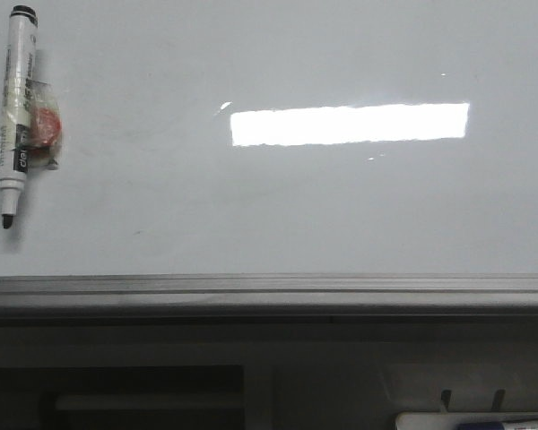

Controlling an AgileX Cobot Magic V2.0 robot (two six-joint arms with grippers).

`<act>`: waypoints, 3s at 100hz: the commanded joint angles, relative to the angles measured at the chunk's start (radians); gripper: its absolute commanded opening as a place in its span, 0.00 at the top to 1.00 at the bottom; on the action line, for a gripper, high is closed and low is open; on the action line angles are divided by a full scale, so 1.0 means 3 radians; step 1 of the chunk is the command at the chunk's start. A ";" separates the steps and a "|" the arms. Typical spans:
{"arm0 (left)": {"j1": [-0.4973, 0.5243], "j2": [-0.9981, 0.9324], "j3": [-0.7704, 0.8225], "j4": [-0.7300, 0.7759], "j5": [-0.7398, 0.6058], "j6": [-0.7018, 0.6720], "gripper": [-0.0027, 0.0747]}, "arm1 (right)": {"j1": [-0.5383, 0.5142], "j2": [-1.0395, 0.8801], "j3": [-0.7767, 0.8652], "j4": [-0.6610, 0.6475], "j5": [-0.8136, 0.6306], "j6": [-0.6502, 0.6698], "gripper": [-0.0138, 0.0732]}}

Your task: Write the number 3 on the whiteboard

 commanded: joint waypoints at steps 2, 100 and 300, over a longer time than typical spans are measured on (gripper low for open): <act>-0.0023 -0.0081 0.0038 -0.0024 -0.0173 -0.0029 0.99 | -0.0015 -0.0051 0.0108 0.0000 -0.0106 -0.0017 0.91; -0.0023 -0.0081 0.0038 -0.0132 -0.0878 0.0000 0.99 | -0.0015 -0.0051 0.0108 0.0000 -0.1461 -0.0017 0.91; -0.1341 0.2431 -0.1157 0.0173 -0.2462 -0.0039 0.35 | 0.0058 0.0810 -0.1007 0.0355 0.0068 -0.0017 0.91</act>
